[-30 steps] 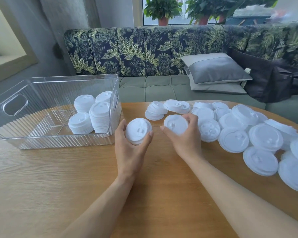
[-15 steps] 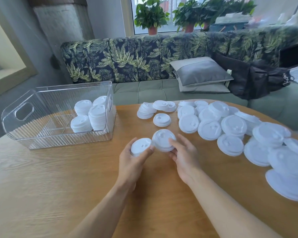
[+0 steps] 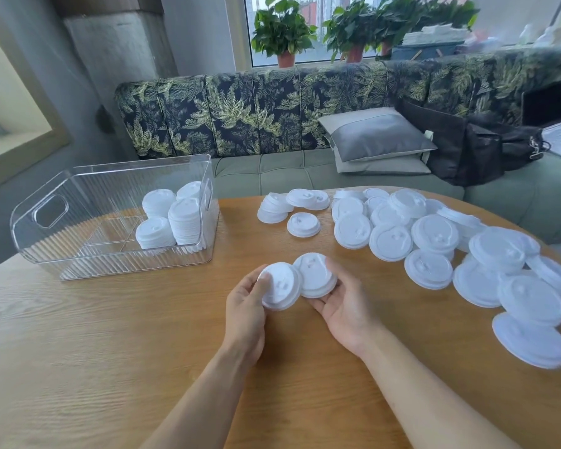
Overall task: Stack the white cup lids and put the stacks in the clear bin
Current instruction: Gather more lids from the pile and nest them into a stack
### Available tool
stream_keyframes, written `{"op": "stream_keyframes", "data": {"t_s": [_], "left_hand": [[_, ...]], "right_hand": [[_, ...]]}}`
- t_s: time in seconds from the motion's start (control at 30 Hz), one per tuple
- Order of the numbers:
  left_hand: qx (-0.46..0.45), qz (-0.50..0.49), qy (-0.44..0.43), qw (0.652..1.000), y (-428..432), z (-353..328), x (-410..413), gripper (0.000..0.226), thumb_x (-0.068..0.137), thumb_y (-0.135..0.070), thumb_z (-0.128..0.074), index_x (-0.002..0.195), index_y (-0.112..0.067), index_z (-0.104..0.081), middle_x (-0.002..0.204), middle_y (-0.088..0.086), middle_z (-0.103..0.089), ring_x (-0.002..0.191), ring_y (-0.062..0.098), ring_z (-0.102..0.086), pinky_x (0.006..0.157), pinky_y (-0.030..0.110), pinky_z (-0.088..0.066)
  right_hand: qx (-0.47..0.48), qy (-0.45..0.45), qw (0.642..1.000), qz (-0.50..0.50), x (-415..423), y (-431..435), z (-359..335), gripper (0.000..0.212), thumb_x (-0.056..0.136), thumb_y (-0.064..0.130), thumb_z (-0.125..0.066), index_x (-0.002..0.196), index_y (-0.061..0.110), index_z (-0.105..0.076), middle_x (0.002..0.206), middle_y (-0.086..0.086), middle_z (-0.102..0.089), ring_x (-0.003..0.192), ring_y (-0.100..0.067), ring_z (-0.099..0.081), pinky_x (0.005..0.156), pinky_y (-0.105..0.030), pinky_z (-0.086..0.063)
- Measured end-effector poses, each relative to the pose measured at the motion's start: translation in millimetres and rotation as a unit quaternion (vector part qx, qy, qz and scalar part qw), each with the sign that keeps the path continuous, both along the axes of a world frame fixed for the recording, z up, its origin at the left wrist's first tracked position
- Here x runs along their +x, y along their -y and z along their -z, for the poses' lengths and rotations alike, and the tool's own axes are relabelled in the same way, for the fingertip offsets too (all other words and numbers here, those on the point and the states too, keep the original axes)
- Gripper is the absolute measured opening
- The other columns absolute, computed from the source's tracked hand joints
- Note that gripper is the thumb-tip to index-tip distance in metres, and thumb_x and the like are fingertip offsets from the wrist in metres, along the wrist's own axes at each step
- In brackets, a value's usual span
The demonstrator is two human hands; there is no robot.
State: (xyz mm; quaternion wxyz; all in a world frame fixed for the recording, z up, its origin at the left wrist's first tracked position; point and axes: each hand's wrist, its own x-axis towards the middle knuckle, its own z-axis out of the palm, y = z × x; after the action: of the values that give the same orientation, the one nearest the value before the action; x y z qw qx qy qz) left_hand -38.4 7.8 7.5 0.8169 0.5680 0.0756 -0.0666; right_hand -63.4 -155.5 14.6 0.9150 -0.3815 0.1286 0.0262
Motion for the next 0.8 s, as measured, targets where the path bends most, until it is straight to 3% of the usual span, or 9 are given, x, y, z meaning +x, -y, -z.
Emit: {"op": "stream_keyframes", "data": {"t_s": [0.1, 0.23, 0.3, 0.43, 0.67, 0.8], "left_hand": [[0.022, -0.005, 0.022, 1.0, 3, 2, 0, 0.022, 0.104, -0.024, -0.062, 0.118, -0.01, -0.071, 0.111, 0.008, -0.079, 0.099, 0.016, -0.071, 0.093, 0.037, -0.054], [0.03, -0.026, 0.034, 0.999, 6, 5, 1, 0.022, 0.104, -0.027, -0.061, 0.111, -0.008, -0.069, 0.102, 0.003, -0.076, 0.099, 0.016, -0.067, 0.097, 0.039, -0.053], [0.018, -0.033, 0.041, 0.998, 7, 5, 2, 0.024, 0.106, -0.028, -0.057, 0.112, -0.006, -0.065, 0.106, 0.007, -0.076, 0.101, 0.017, -0.069, 0.09, 0.032, -0.058], [0.002, -0.035, 0.057, 0.998, 10, 5, 0, 0.026, 0.109, -0.028, -0.05, 0.114, -0.005, -0.058, 0.111, 0.012, -0.077, 0.104, 0.019, -0.075, 0.082, 0.024, -0.06], [0.079, -0.039, 0.089, 0.992, 14, 11, -3, 0.027, 0.107, -0.032, -0.055, 0.11, -0.007, -0.066, 0.106, 0.001, -0.078, 0.103, 0.012, -0.075, 0.091, 0.027, -0.059], [0.161, -0.058, 0.109, 0.979, 21, 11, -8, 0.023, 0.104, -0.039, -0.06, 0.103, -0.017, -0.068, 0.093, -0.011, -0.077, 0.087, 0.009, -0.075, 0.078, 0.023, -0.059]], "right_hand": [[0.007, -0.005, 1.0, 0.002, 2, 2, 0, 0.046, 0.096, 0.036, -0.063, 0.131, 0.006, -0.067, 0.129, -0.012, -0.073, 0.122, -0.024, -0.069, 0.099, -0.037, -0.053], [0.013, -0.015, 1.0, 0.013, 2, 2, 3, 0.036, 0.097, 0.028, -0.063, 0.126, 0.007, -0.07, 0.123, -0.012, -0.075, 0.113, -0.023, -0.073, 0.089, -0.034, -0.059], [0.021, -0.017, 0.999, 0.019, 2, 2, 4, 0.031, 0.099, 0.023, -0.061, 0.123, 0.006, -0.07, 0.12, -0.013, -0.076, 0.109, -0.022, -0.075, 0.087, -0.034, -0.059], [0.025, -0.017, 0.999, 0.018, 2, 2, 7, 0.034, 0.098, 0.017, -0.059, 0.129, 0.003, -0.067, 0.126, -0.016, -0.073, 0.12, -0.027, -0.07, 0.104, -0.04, -0.052], [0.047, 0.008, 0.999, -0.009, -2, 4, 7, 0.034, 0.096, 0.011, -0.056, 0.125, 0.002, -0.069, 0.126, -0.018, -0.073, 0.118, -0.027, -0.071, 0.103, -0.038, -0.051], [0.049, 0.008, 0.999, -0.011, -1, 2, 6, 0.031, 0.094, 0.009, -0.055, 0.119, -0.001, -0.069, 0.119, -0.019, -0.074, 0.11, -0.027, -0.073, 0.098, -0.038, -0.052]]}}
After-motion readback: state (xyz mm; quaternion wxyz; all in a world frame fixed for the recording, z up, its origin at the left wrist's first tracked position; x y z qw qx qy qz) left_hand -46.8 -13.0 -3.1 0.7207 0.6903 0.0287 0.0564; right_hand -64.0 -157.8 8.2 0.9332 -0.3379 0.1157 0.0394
